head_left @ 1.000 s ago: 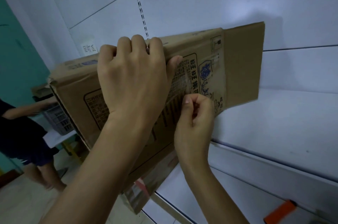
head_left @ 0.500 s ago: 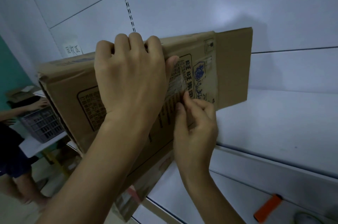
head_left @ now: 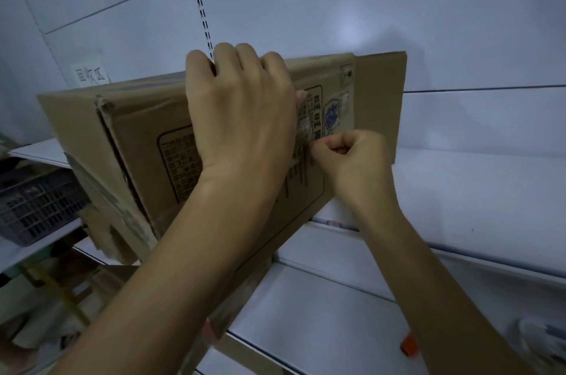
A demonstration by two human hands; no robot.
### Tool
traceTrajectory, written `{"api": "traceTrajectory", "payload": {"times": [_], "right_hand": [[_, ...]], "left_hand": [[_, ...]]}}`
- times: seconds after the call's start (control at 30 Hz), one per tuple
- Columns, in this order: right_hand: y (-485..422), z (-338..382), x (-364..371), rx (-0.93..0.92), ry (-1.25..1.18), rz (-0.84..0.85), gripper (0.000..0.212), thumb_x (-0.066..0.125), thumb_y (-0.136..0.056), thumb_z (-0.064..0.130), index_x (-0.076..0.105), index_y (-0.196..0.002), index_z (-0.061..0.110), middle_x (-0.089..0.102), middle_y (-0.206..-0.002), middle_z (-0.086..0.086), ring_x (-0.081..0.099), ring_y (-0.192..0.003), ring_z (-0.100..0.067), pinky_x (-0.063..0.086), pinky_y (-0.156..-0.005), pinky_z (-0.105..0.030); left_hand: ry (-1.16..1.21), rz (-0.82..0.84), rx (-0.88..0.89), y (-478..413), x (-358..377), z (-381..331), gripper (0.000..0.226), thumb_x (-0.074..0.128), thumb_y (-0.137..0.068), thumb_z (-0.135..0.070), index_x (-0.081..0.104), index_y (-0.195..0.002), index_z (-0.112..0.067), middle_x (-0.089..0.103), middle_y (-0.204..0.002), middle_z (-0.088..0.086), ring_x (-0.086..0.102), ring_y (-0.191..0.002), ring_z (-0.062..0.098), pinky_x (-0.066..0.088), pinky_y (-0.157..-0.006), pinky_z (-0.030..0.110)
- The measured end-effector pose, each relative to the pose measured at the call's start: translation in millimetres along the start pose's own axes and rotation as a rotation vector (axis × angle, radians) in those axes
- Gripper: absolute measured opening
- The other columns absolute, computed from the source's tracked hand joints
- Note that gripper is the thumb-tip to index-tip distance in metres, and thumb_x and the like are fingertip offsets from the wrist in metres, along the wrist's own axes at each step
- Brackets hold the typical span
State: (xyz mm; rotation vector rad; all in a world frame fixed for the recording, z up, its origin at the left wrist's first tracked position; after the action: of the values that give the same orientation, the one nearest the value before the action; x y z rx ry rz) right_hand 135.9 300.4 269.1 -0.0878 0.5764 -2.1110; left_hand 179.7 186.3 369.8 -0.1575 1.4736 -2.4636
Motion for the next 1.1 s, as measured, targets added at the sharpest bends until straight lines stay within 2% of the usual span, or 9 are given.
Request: {"api": "traceTrajectory", "payload": {"times": [0.13,0.33,0.47,0.57,0.7,0.8,0.87,0.97,1.1], "right_hand": [[-9.8,3.4,-0.2,0.059,0.099,0.102,0.019,0.071,-0.079,0.027,0.065,-0.062,0.019,0.063,-0.06,0.006,0.065,-0.07,-0.02,0.056,-0.078,-0.048],[-17.6,16.4,5.8,0.061,0.31,0.212,0.028,0.071,-0.081,0.033,0.065,-0.065,0.011,0.059,-0.059,0.002,0.059,-0.063,-0.016,0.053,-0.071,-0.034],[-16.5,13.0,8.7,0.055,0.141,0.276,0.032,0.071,-0.082,0.026,0.067,-0.078,-0.005,0.059,-0.063,-0.006,0.055,-0.061,-0.017,0.045,-0.062,-0.029],[-8.5,12.5,13.4,0.063,-0.002,0.344,0.016,0.069,-0.083,0.019,0.07,-0.075,0.005,0.067,-0.064,0.002,0.062,-0.062,-0.007,0.049,-0.063,-0.019],[-5.9,2.1,-9.5,0.039,-0.121,0.134,0.013,0.067,-0.084,0.011,0.073,-0.076,0.019,0.071,-0.072,0.008,0.064,-0.066,-0.001,0.05,-0.061,-0.008],[8.4,-6.9,-6.0,0.056,-0.122,0.103,0.022,0.061,-0.091,0.015,0.069,-0.111,0.014,0.069,-0.097,0.01,0.059,-0.078,0.008,0.044,-0.067,0.001],[20.0,-1.9,8.3,-0.038,0.028,0.126,0.033,0.054,-0.096,0.022,0.06,-0.127,0.014,0.063,-0.104,0.007,0.059,-0.088,0.001,0.047,-0.078,-0.009],[34.1,10.4,15.3,-0.177,0.174,0.018,0.041,0.045,-0.093,0.033,0.06,-0.127,0.016,0.059,-0.104,-0.004,0.059,-0.094,-0.024,0.046,-0.09,-0.047],[38.9,19.2,6.0,-0.217,0.147,-0.09,0.027,0.055,-0.093,0.027,0.068,-0.115,0.02,0.066,-0.097,0.001,0.062,-0.086,-0.017,0.049,-0.084,-0.048]], "left_hand": [[0.0,0.013,0.007,-0.3,0.3,-1.1,0.042,0.039,-0.088,-0.06,0.054,-0.075,-0.023,0.055,-0.07,-0.003,0.049,-0.067,0.018,0.042,-0.07,0.027],[0.008,0.03,0.018,-0.1,1.2,-3.1,0.042,0.039,-0.088,-0.062,0.054,-0.076,-0.024,0.055,-0.07,-0.005,0.051,-0.068,0.016,0.044,-0.073,0.027],[0.008,0.03,0.027,-0.6,0.6,-3.5,0.041,0.035,-0.09,-0.06,0.052,-0.076,-0.025,0.053,-0.069,-0.005,0.043,-0.066,0.016,0.043,-0.071,0.027],[0.013,0.02,0.031,0.1,0.6,-3.3,0.041,0.034,-0.091,-0.058,0.051,-0.076,-0.024,0.053,-0.07,-0.004,0.043,-0.066,0.017,0.042,-0.07,0.027],[0.009,0.01,0.025,-1.6,-1.6,-1.7,0.041,0.032,-0.093,-0.057,0.043,-0.076,-0.022,0.048,-0.069,-0.003,0.031,-0.067,0.02,0.041,-0.07,0.027],[0.009,-0.01,0.017,-1.3,-3.7,-1.6,0.04,0.031,-0.093,-0.056,0.037,-0.075,-0.021,0.046,-0.069,-0.002,0.028,-0.068,0.021,0.04,-0.069,0.027],[0.01,-0.021,0.028,-2.1,-4.3,-3.1,0.04,0.031,-0.093,-0.056,0.032,-0.076,-0.02,0.048,-0.069,-0.002,0.028,-0.068,0.021,0.04,-0.068,0.027],[-0.005,-0.027,0.03,-3.0,-4.9,-3.4,0.04,0.028,-0.093,-0.055,0.03,-0.076,-0.019,0.042,-0.068,0.0,0.028,-0.068,0.021,0.04,-0.068,0.027],[-0.035,-0.026,0.028,-1.4,-5.5,-4.2,0.042,0.024,-0.093,-0.055,0.03,-0.076,-0.017,0.031,-0.069,0.002,0.028,-0.067,0.021,0.039,-0.068,0.026]]}}
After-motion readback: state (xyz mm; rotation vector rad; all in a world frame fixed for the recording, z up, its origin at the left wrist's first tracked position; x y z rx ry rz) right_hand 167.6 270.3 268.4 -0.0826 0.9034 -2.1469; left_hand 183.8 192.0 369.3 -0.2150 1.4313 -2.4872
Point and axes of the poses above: each hand's wrist, its own y-axis away from the middle knuckle, its own x-axis out of the palm, z = x × y, the point moved 10 cm from there along -y, towards the middle knuckle
